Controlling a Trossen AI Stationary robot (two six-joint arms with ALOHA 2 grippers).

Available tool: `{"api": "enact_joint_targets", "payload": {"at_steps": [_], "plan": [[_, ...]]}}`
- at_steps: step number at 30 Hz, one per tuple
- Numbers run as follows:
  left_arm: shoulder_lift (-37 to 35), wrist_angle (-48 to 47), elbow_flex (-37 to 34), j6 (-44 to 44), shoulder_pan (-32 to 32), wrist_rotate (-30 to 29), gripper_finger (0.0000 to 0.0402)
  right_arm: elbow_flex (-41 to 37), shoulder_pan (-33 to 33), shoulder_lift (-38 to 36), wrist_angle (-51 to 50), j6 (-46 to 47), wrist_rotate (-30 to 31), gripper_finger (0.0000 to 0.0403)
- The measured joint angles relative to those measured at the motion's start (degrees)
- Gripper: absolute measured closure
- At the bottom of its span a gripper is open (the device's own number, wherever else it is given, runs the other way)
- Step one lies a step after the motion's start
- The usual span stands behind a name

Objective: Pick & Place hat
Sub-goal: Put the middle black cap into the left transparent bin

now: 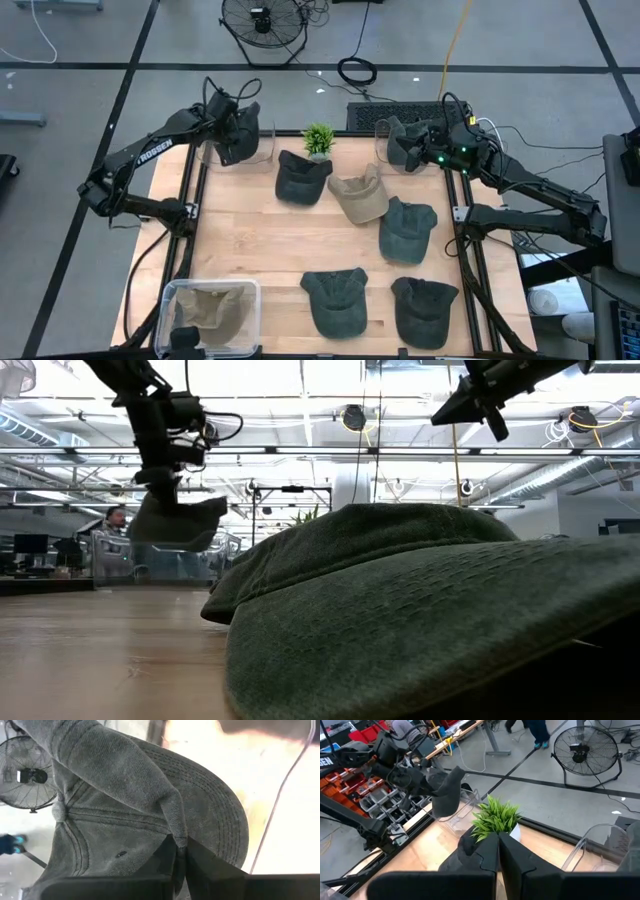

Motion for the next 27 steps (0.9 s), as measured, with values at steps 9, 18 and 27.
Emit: {"api": "enact_joint_targets", "payload": {"at_steps": [9, 18, 27], "plan": [[0.0, 0.11, -0.91, 2.75, 1.8, 0.05, 0.0372, 0.0, 0.0, 0.51, 0.01, 0.04, -0.02, 0.0399], [0.02, 0.11, -0.91, 3.39, 2.71, 0.14, 0.0371, 0.0, 0.0, 0.55, 0.02, 0.87, -0.02, 0.0399], [1.49, 0.03, -0.91, 4.64, 2.71, 1.06, 0.0371, 0.0, 0.0, 0.55, 0.02, 0.9, -0.02, 0.0399]]}}
